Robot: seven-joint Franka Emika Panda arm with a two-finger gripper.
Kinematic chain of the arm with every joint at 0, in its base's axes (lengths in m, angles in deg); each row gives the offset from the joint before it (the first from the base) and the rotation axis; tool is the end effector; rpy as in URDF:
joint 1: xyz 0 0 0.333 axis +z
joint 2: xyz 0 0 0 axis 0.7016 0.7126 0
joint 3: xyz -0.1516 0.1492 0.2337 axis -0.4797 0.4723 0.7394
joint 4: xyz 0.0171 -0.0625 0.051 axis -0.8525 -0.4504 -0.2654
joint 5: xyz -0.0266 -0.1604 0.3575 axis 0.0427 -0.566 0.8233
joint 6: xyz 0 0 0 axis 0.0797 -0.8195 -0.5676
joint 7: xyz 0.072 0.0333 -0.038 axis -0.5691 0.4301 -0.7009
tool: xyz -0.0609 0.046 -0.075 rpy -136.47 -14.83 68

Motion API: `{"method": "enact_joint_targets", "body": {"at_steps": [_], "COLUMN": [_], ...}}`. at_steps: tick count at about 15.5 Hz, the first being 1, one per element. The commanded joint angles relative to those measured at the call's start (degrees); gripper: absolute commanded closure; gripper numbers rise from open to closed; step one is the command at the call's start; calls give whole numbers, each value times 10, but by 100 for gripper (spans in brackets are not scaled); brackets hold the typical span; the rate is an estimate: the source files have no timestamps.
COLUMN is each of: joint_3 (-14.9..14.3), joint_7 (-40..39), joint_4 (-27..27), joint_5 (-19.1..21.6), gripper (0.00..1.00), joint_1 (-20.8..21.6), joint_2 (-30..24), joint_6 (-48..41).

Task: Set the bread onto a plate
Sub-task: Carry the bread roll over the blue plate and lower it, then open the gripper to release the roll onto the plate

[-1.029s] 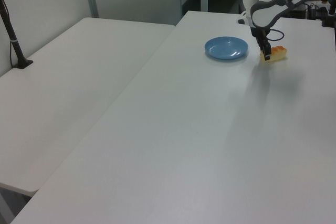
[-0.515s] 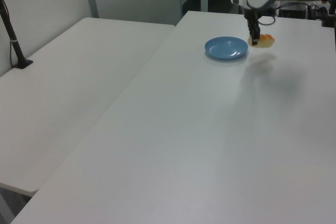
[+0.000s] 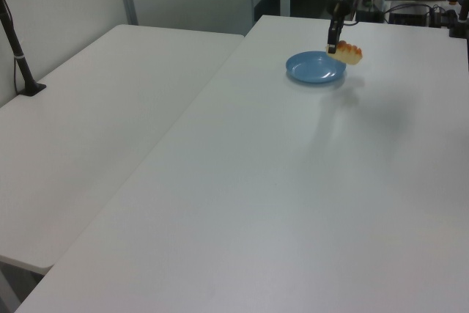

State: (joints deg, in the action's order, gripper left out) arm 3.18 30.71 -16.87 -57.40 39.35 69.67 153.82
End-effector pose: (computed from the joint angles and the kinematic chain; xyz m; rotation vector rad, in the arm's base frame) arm 0.6476 -0.2598 0.4037 3.0188 0.0620 0.1359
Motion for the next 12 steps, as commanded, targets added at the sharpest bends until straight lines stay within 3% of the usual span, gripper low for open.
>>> {"method": "enact_joint_targets", "body": {"at_steps": [1,3,6,7,9,12], "joint_3": [0,0,0,0,1,2], "joint_7": [77,114,126,129,126,127], "joint_4": [31,34,47,47,47,45], "joint_5": [14,15,22,23,21,20], "gripper": [46,46,45,39,0,0], "joint_1": [-4,-12,-17,-17,-17,-14], "joint_2": [44,60,62,62,71,74], "joint_6": [63,121,131,132,133,133]}}
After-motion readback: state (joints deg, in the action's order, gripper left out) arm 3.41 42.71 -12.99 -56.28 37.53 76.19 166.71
